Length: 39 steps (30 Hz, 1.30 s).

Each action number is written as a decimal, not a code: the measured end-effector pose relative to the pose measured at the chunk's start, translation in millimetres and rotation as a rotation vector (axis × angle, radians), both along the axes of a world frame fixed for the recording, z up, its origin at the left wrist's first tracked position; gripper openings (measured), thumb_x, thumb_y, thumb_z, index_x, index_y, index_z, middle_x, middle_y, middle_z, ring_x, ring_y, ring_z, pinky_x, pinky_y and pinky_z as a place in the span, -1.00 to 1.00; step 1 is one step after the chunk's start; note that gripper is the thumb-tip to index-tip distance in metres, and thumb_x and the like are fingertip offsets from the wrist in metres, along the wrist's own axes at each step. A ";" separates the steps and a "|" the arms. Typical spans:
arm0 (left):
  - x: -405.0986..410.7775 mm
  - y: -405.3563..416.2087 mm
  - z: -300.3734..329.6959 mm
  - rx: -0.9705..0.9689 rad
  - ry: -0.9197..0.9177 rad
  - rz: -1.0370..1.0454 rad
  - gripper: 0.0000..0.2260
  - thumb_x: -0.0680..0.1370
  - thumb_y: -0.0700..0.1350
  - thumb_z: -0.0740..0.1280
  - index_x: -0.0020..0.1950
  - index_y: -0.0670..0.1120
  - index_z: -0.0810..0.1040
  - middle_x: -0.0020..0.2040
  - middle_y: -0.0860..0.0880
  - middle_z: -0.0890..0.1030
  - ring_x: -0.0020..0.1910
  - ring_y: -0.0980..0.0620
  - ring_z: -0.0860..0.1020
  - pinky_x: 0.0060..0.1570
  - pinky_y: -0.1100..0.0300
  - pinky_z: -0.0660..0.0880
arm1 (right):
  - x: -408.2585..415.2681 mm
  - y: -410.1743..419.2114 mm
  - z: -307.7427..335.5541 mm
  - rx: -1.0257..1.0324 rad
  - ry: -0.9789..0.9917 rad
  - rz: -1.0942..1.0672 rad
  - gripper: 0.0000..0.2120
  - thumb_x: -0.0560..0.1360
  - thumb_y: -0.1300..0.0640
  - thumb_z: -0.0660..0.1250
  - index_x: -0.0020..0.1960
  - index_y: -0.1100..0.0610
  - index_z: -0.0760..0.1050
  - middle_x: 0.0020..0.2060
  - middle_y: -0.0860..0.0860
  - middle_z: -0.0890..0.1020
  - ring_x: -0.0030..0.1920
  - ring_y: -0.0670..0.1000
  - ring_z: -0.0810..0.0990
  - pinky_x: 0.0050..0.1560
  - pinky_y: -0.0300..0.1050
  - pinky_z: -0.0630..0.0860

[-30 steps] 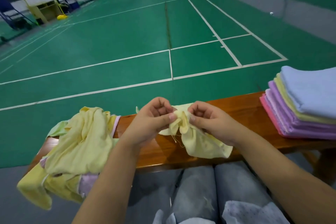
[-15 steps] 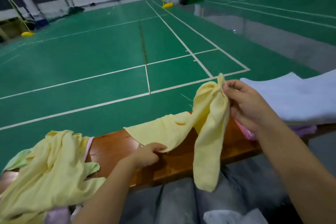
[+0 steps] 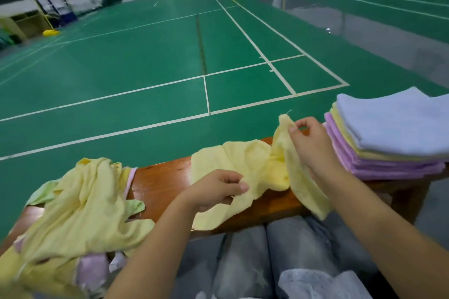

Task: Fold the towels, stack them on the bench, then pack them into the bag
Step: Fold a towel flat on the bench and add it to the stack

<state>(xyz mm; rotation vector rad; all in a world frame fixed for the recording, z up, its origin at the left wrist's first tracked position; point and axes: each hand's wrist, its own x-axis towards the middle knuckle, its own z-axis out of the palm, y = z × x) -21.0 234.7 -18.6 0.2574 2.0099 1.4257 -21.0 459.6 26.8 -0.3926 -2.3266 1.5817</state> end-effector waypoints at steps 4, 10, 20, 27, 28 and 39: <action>-4.4 15.2 -5.2 0.020 -0.024 0.276 -0.89 0.59 -0.19 0.31 0.03 -0.21 0.58 -0.17 -0.05 0.58 -0.21 0.06 0.54 -0.21 0.25 0.55 | 5.7 -25.1 -34.1 0.086 -0.095 0.117 -0.89 0.59 0.11 0.21 0.05 0.14 0.42 0.05 0.02 0.42 -0.03 -0.02 0.43 0.04 -0.14 0.35; 6.0 -22.6 -43.2 -0.248 0.093 0.662 -0.49 0.58 -0.03 0.32 0.49 -0.09 0.25 0.33 -0.06 0.45 0.26 -0.06 0.47 0.21 0.07 0.48 | 13.3 -40.7 -85.0 0.029 -0.288 0.238 -0.95 0.60 0.15 0.18 0.03 0.12 0.36 -0.17 -0.09 0.44 -0.05 -0.01 0.44 -0.13 -0.19 0.31; 86.4 -63.3 -109.4 -0.896 0.794 0.066 -0.40 0.21 0.09 0.58 0.17 0.03 0.44 0.15 0.04 0.41 0.14 -0.03 0.44 0.04 0.12 0.34 | 13.2 -71.8 -104.5 -0.114 -0.348 0.289 -0.65 0.52 0.01 0.34 0.23 0.09 0.34 0.11 0.04 0.48 0.11 0.02 0.45 0.14 -0.07 0.42; 69.9 -77.4 -111.7 -0.728 0.916 0.152 -0.55 0.22 -0.24 0.58 0.01 0.01 0.50 -0.07 -0.01 0.57 -0.11 -0.03 0.49 -0.19 0.12 0.45 | 13.9 -66.4 -100.8 -0.130 -0.338 0.211 -0.76 0.49 0.10 0.37 0.12 0.08 0.44 0.05 -0.01 0.47 0.08 0.00 0.42 0.02 -0.16 0.36; 66.6 -80.3 -110.0 -0.701 0.900 0.137 -0.68 0.28 -0.20 0.56 -0.03 -0.01 0.57 -0.10 0.00 0.58 -0.16 -0.04 0.52 -0.21 0.12 0.47 | 13.7 -64.9 -99.5 -0.162 -0.333 0.193 -0.81 0.51 0.11 0.35 0.10 0.08 0.45 0.03 -0.01 0.48 0.07 0.02 0.44 0.01 -0.15 0.37; 64.9 -54.1 -50.3 -0.161 0.277 0.606 -0.65 0.60 0.06 0.24 -0.28 -0.14 0.37 -0.36 0.00 0.32 -0.35 0.10 0.30 -0.34 0.26 0.23 | 23.7 -39.4 -87.5 -0.146 -0.421 0.258 -0.72 0.63 0.19 0.07 0.29 0.03 0.40 0.21 -0.01 0.44 0.16 0.00 0.40 0.11 -0.11 0.41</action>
